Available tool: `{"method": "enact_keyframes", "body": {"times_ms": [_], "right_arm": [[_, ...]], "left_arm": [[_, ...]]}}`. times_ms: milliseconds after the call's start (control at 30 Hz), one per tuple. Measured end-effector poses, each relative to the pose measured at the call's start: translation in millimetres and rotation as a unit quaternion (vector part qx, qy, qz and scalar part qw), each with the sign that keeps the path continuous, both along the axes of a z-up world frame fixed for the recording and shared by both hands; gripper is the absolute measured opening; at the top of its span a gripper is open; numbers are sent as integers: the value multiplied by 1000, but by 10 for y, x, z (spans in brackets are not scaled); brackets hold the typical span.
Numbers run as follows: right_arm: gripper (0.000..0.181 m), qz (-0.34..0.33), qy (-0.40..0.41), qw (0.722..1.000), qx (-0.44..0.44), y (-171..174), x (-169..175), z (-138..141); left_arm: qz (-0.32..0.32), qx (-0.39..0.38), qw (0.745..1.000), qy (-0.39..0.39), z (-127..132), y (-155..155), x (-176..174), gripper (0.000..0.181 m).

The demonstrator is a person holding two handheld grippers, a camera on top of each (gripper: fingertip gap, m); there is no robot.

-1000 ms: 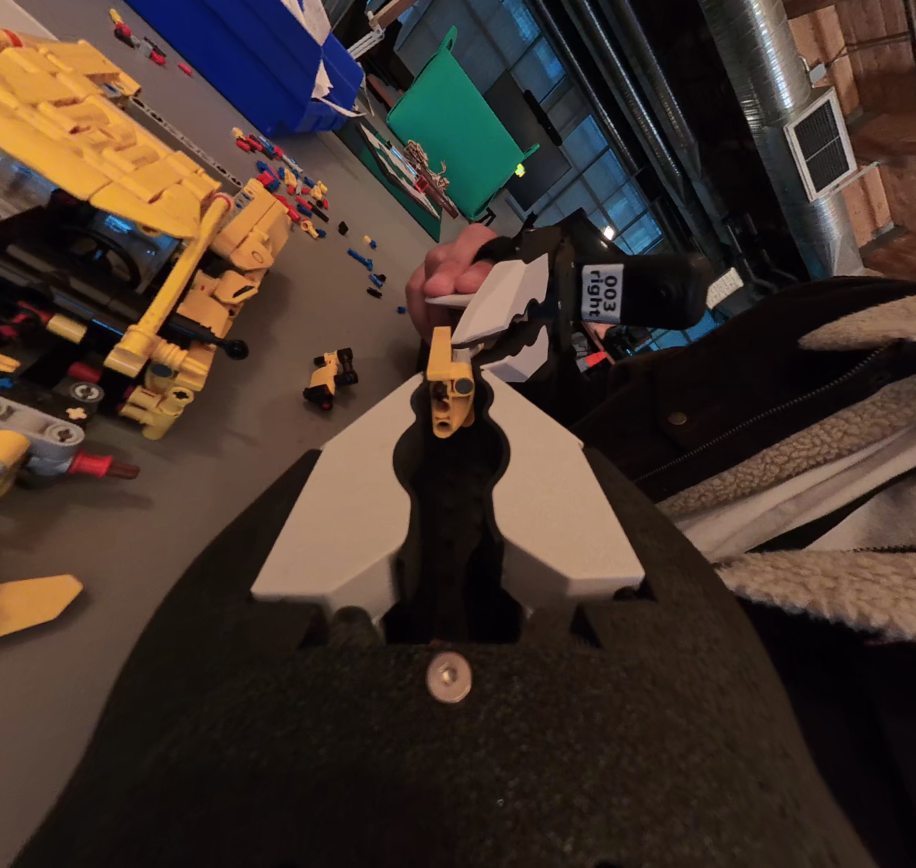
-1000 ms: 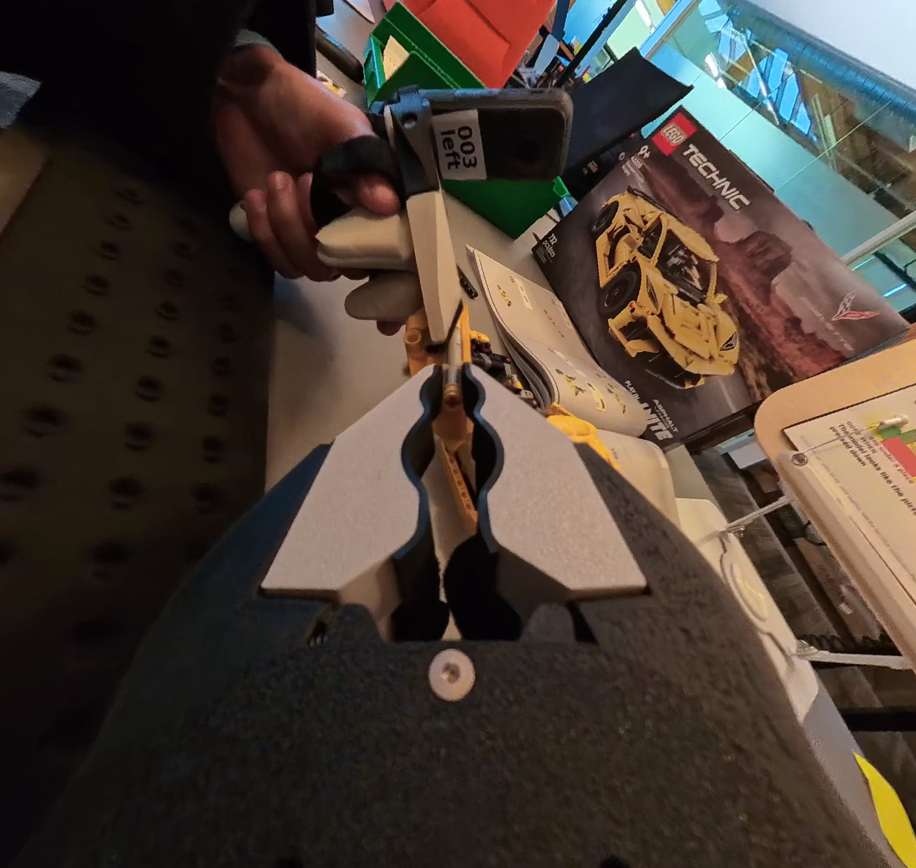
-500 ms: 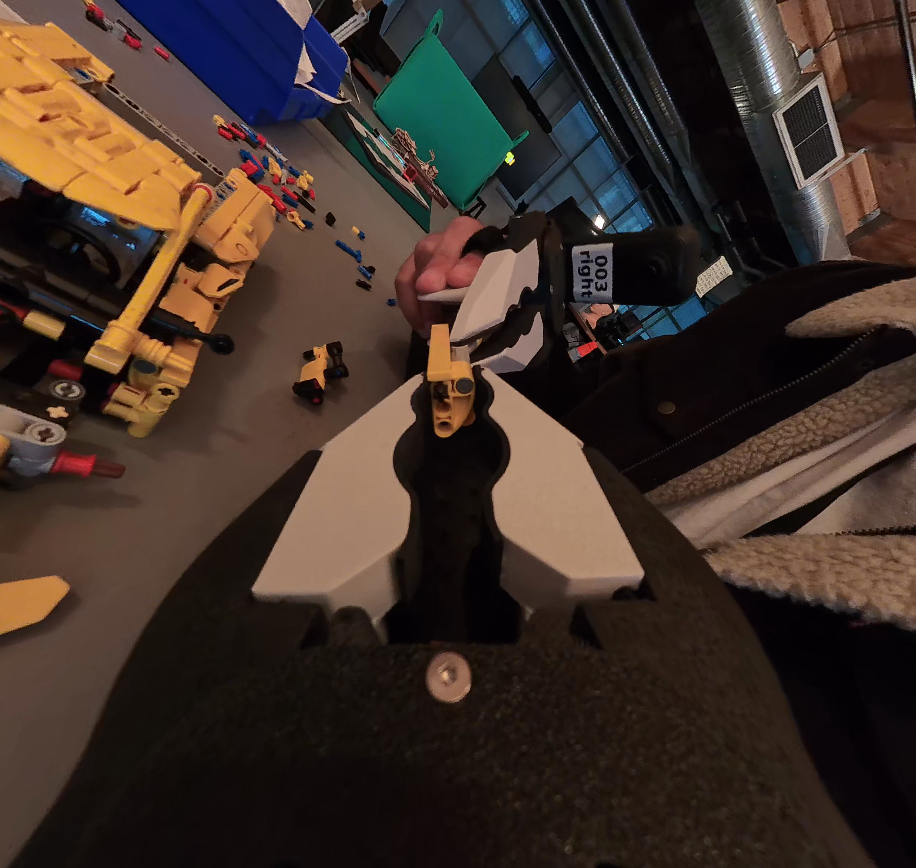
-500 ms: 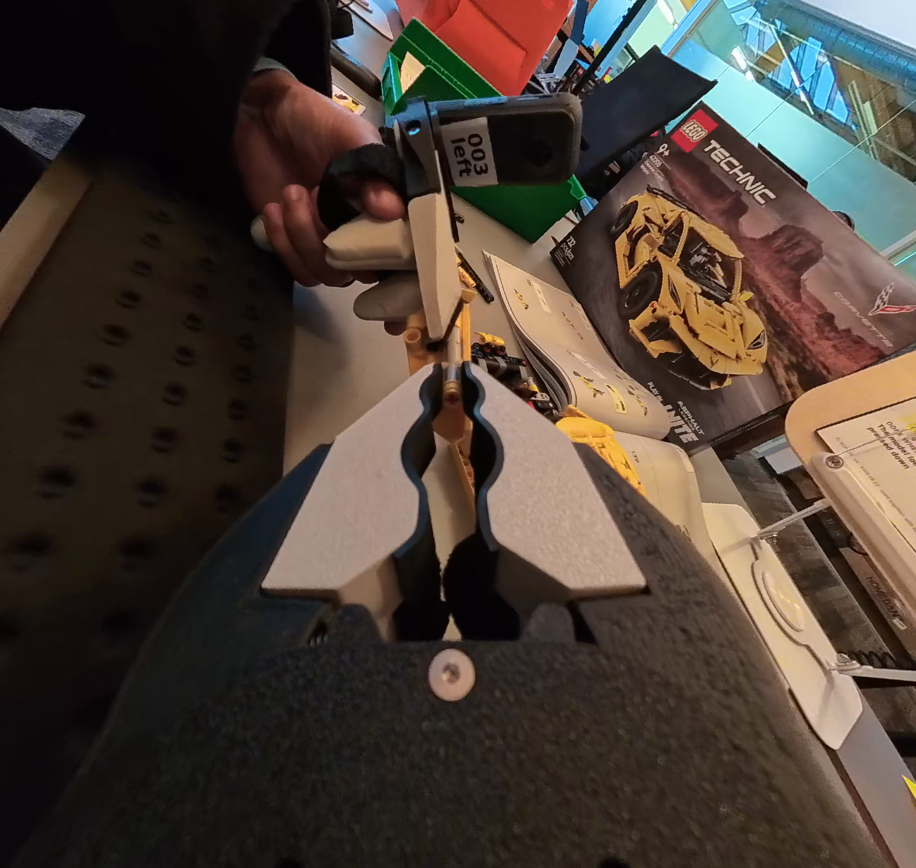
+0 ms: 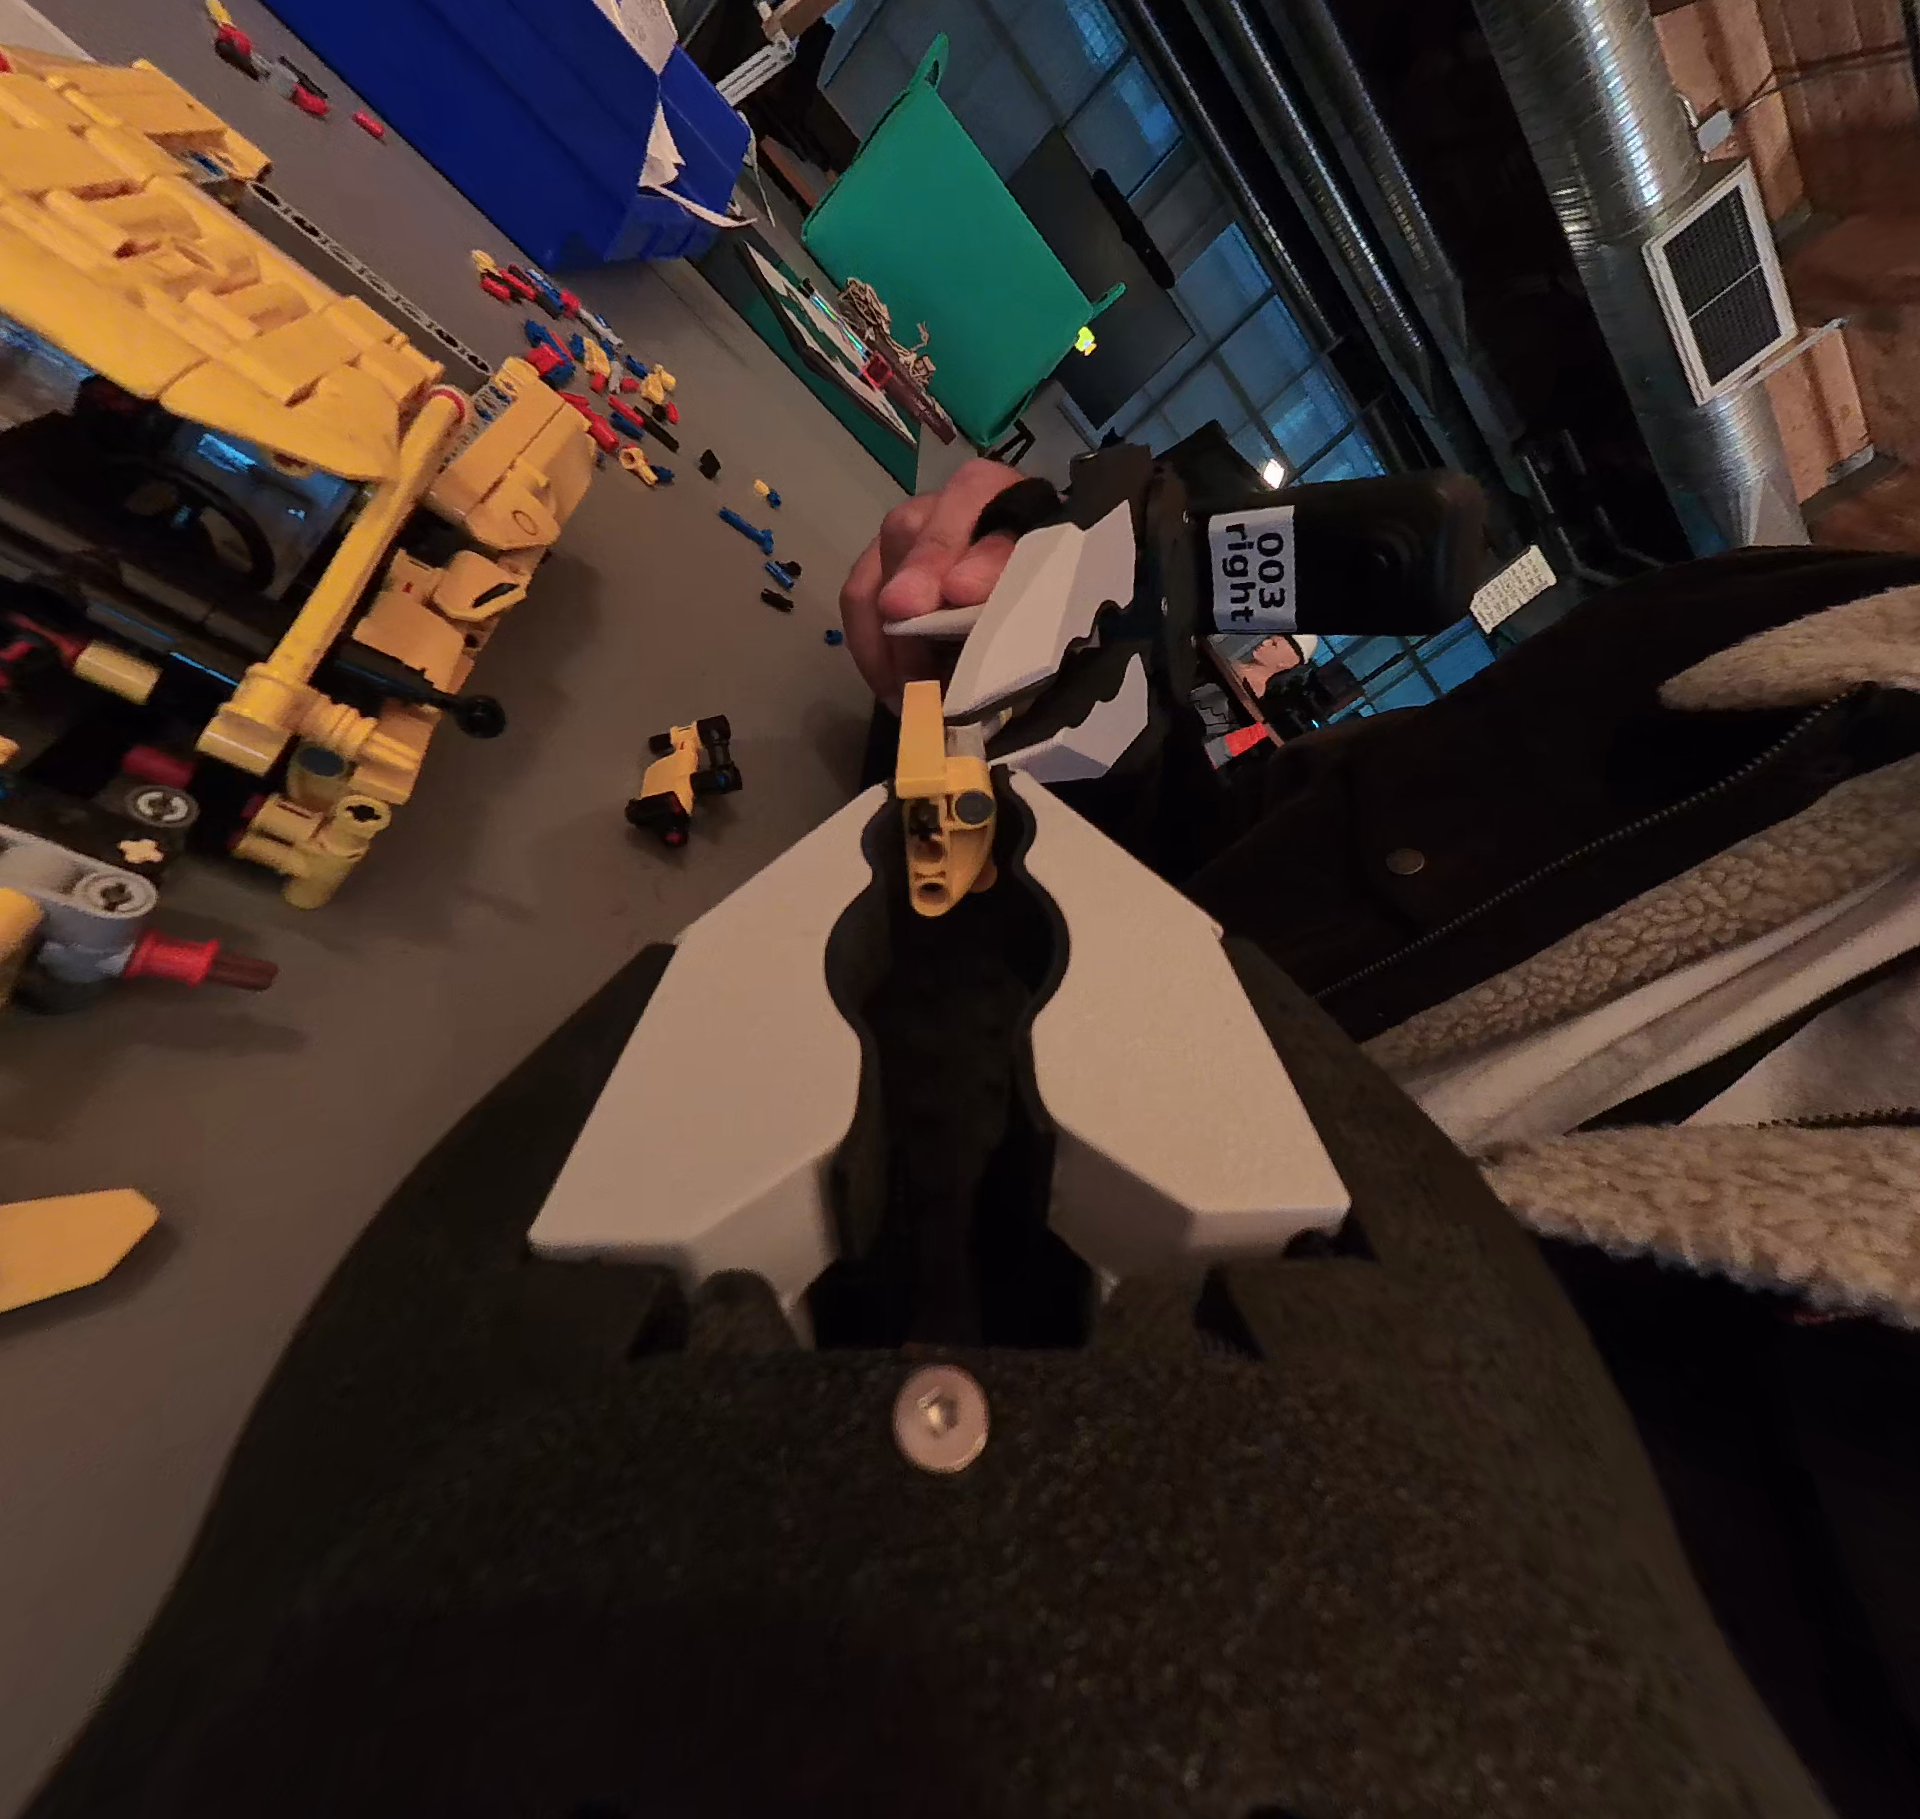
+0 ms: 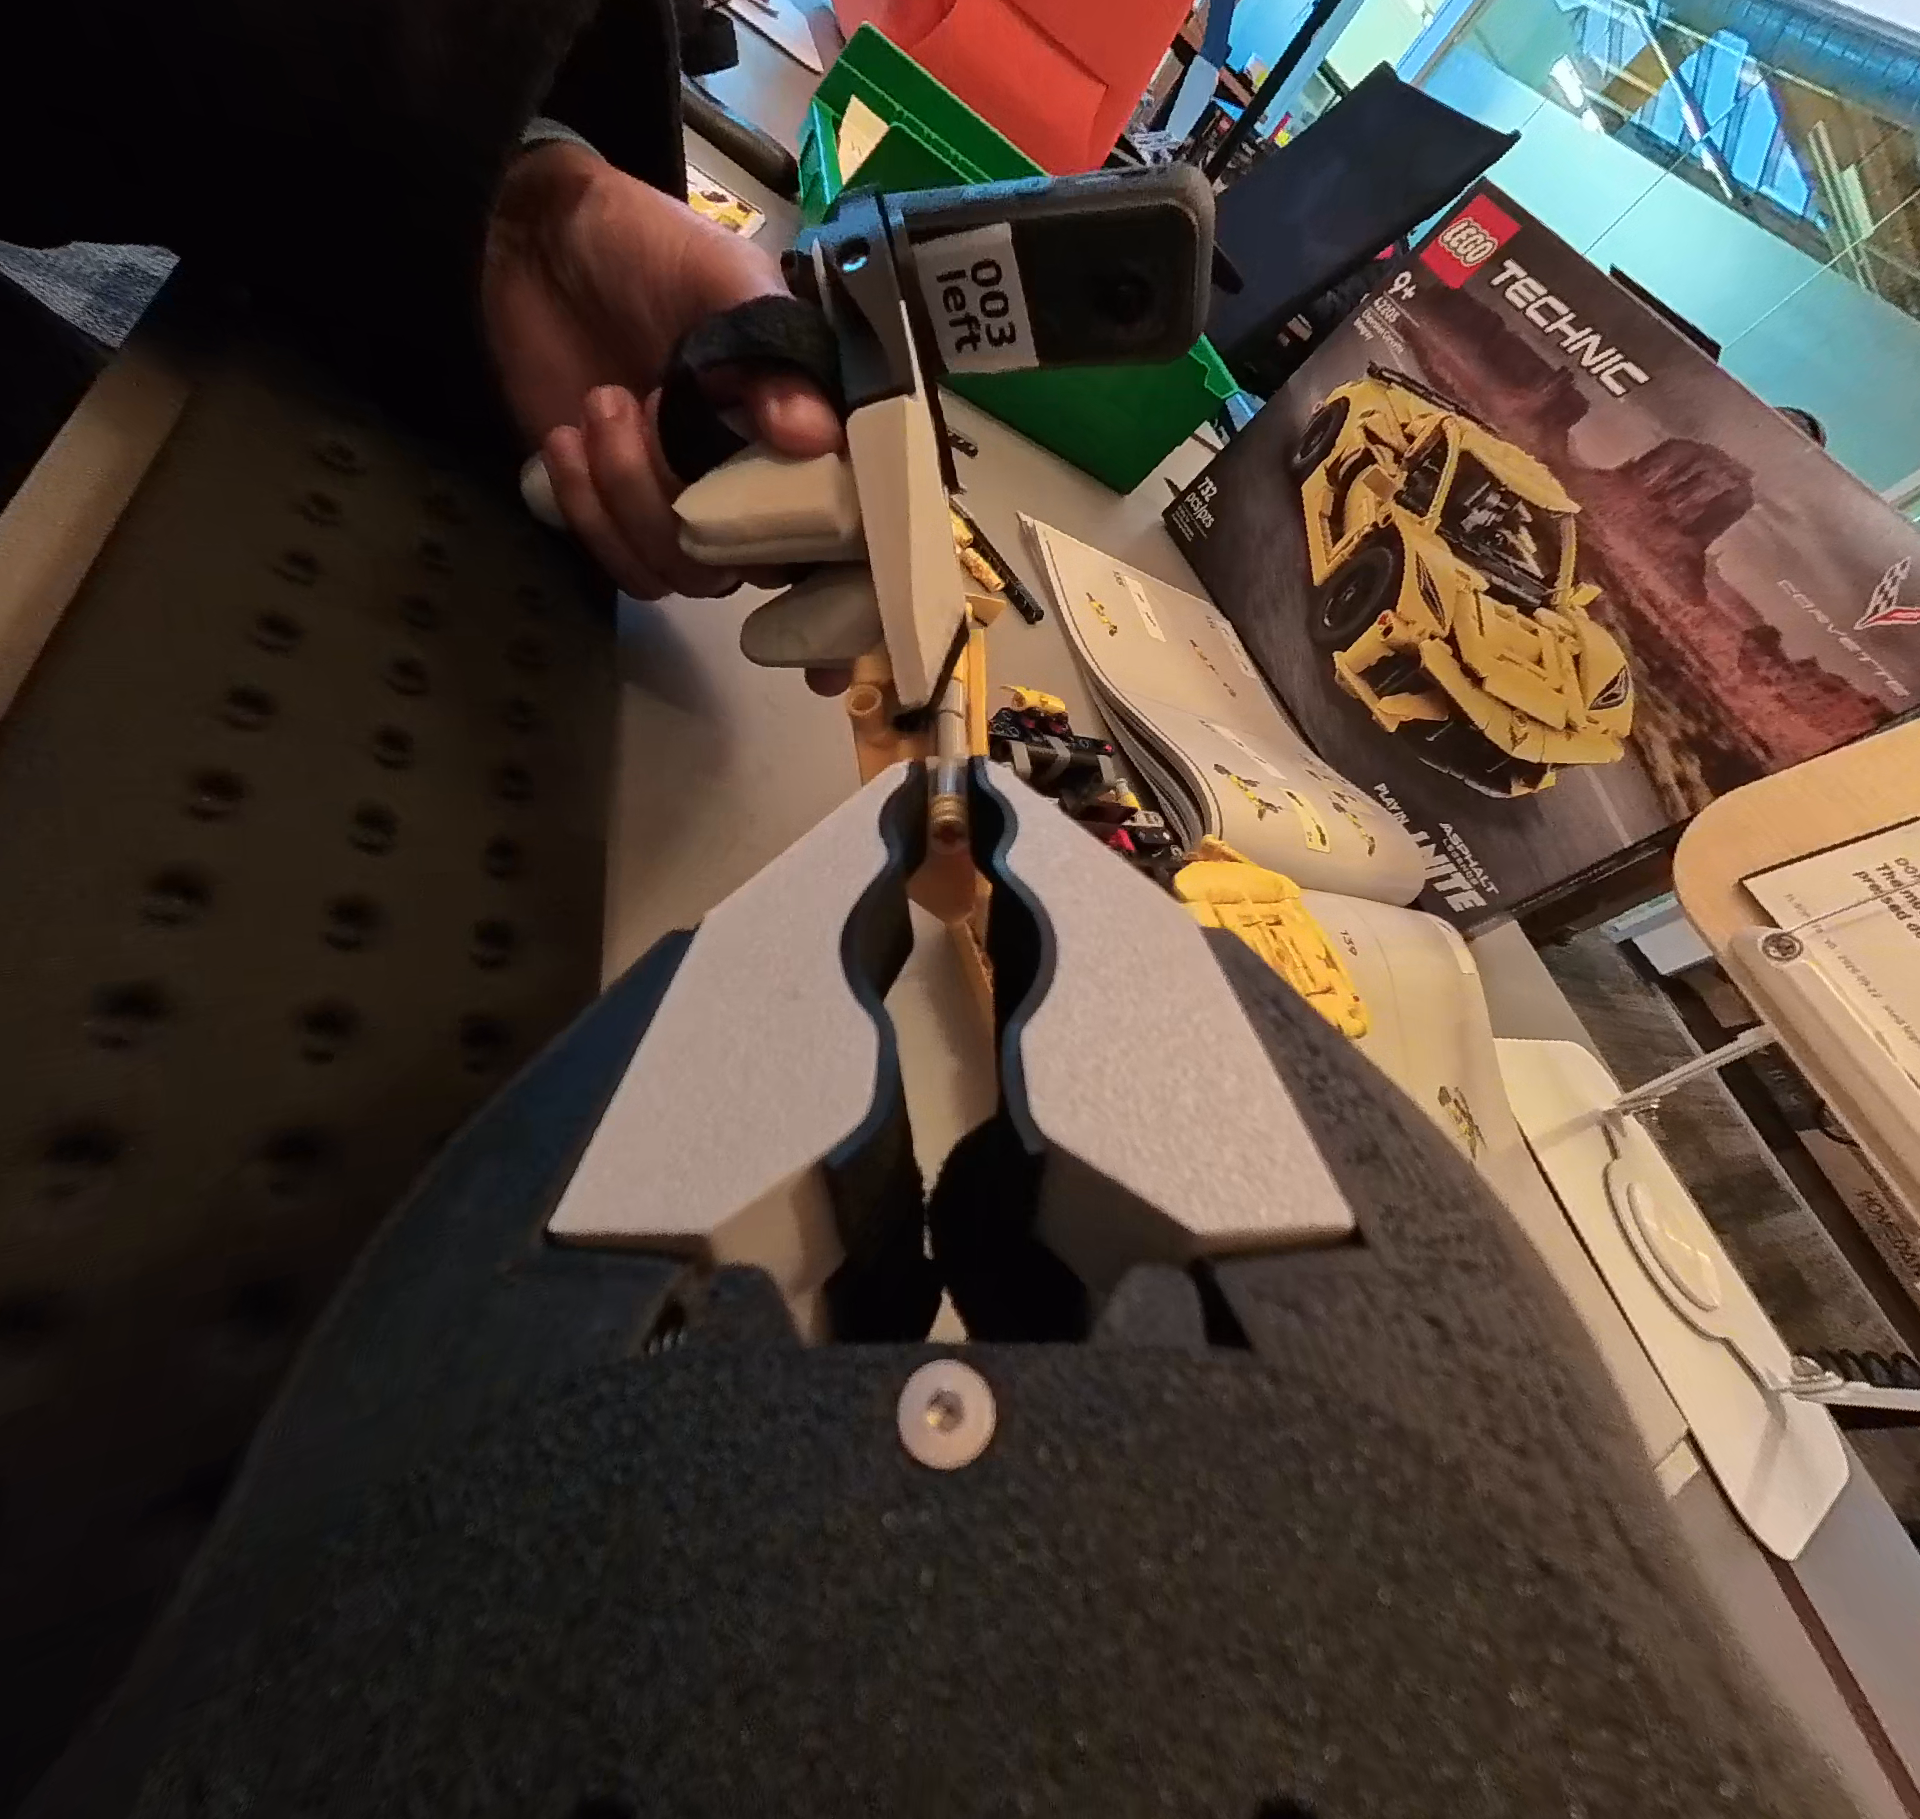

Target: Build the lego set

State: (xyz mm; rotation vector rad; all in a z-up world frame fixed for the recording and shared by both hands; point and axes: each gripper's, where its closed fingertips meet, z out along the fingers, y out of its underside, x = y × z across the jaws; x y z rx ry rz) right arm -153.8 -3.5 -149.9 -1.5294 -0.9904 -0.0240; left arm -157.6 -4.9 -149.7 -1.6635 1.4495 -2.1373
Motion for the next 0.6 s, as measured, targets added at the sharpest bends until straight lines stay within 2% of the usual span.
{"method": "enact_keyframes", "body": {"times_ms": [600], "right_arm": [[6,-1,-20,1000,7,-15,9,-31]], "left_arm": [[-2,-2,1000,10,-34,-7,-1,15]]}}
